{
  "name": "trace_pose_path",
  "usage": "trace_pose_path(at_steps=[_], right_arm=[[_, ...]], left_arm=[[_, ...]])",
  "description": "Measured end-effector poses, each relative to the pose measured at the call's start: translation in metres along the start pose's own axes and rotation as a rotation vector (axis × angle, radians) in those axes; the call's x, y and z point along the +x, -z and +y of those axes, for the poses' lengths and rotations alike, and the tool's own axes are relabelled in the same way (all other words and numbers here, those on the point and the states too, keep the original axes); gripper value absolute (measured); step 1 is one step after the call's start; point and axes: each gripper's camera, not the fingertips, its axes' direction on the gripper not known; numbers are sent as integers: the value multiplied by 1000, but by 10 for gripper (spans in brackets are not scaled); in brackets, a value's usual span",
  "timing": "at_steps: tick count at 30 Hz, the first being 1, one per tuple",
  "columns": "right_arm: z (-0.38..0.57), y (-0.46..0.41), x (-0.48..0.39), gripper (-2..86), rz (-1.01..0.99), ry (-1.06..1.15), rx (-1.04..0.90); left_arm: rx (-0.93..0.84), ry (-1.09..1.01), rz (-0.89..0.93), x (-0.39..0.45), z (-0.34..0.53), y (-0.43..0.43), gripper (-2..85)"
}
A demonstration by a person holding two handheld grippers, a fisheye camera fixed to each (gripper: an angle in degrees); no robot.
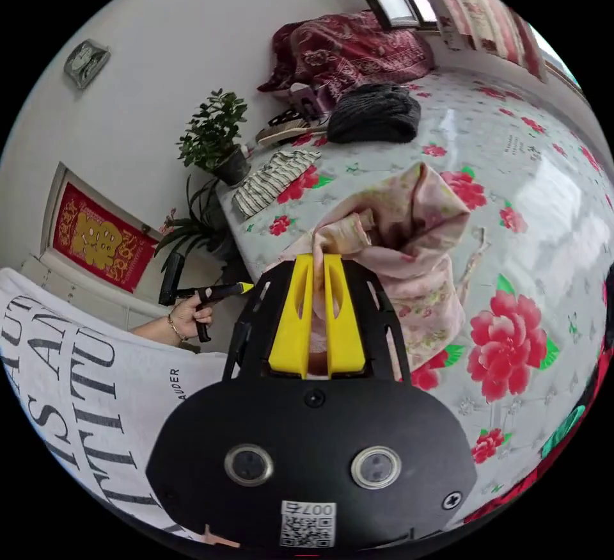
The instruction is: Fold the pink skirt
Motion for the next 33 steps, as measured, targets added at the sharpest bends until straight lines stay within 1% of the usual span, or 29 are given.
trace_pose_path(at_steps=[1,3,5,6,7,10,12,13,14,15,16,18,21,25,27,30,33], right_arm=[[-6,-17,-5,34,-21,26,-41],[-20,-84,-12,55,-51,75,-240],[-19,-105,-9,65,-102,90,-323],[-15,-103,-3,70,-130,78,-332],[-13,-100,2,73,-144,69,-327],[9,-63,41,79,-144,-50,-248],[42,-26,87,82,-128,-230,-161],[53,-18,100,84,-131,-285,-144],[77,-3,126,86,-150,-406,-109],[105,8,152,89,-179,-535,-69],[120,13,164,90,-203,-598,-46],[174,22,202,92,-336,-801,40],[215,12,224,90,-442,-922,84],[218,-5,234,81,-577,-898,118],[206,-18,237,65,-622,-839,49],[192,-12,232,32,-587,-771,-4],[181,10,224,7,-602,-724,26]], left_arm=[[0,3,5,-3,-1,0,65],[-12,20,18,-16,-5,-2,67],[-27,32,43,-25,-9,-4,72],[-35,35,61,-31,-11,-5,76],[-39,36,69,-34,-12,-5,78],[-59,22,116,-43,-18,-7,86],[-71,-3,166,-46,-24,-10,102],[-74,-7,181,-46,-26,-11,107],[-90,-12,208,-45,-30,-15,118],[-113,-20,232,-43,-33,-21,128],[-126,-25,243,-42,-35,-24,133],[-177,-33,253,-34,-40,-38,151],[-156,12,237,-28,-44,-44,152],[-142,124,179,-32,-46,-51,114],[-178,200,198,-36,-48,-60,32],[-145,209,204,-23,-51,-52,3],[-144,145,237,2,-59,-37,-5]])
